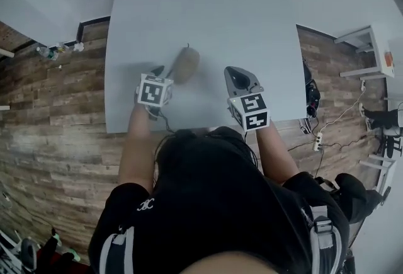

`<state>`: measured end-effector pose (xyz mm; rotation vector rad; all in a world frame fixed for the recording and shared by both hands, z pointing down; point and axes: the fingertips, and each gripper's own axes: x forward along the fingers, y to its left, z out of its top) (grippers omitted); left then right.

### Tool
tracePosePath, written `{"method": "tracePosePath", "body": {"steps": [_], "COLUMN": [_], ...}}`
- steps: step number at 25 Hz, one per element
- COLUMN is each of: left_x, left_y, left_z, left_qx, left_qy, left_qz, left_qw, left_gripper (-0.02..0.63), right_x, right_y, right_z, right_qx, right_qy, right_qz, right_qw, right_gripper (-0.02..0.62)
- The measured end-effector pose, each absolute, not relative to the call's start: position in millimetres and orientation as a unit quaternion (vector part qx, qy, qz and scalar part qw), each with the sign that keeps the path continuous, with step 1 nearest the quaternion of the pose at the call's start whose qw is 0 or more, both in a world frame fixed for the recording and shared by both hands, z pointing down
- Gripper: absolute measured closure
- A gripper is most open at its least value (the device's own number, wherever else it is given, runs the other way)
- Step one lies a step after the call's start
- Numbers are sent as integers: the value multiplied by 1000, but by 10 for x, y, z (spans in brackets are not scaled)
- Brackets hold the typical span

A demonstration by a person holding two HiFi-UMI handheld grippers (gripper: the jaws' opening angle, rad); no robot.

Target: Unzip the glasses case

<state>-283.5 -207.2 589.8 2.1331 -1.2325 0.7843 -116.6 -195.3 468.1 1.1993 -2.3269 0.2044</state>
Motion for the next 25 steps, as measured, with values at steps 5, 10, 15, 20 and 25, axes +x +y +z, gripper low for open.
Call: {"method": "tracePosePath", "body": {"steps": [5, 10, 15, 20, 25], "left_x": [-2738, -2509, -2354, -2224, -2213], "left_y": [-2320, -2411, -2548, -2667, -2849], "left_z": [6119, 6419, 6478, 6357, 6392], "left_qx": [797, 807, 810, 825, 820], "left_qy": [-435, -359, -335, -305, -315], "left_qz": [278, 297, 290, 256, 283], "left_qw": [313, 362, 383, 400, 385], "left_gripper": [470, 381, 350, 337, 337], "right_x": [-1058, -990, -662, -446, -341], "right_y": [-1959, -1950, -1913, -1869, -1896], "right_z": [4815, 4825, 4929, 5046, 5088], "right_qx": [439, 436, 447, 454, 453], "right_qy": [-851, -850, -837, -828, -827], "right_qz": [83, 71, 83, 99, 100], "right_qw": [276, 288, 304, 315, 318], "right_gripper": [589, 589, 589, 589, 589]}}
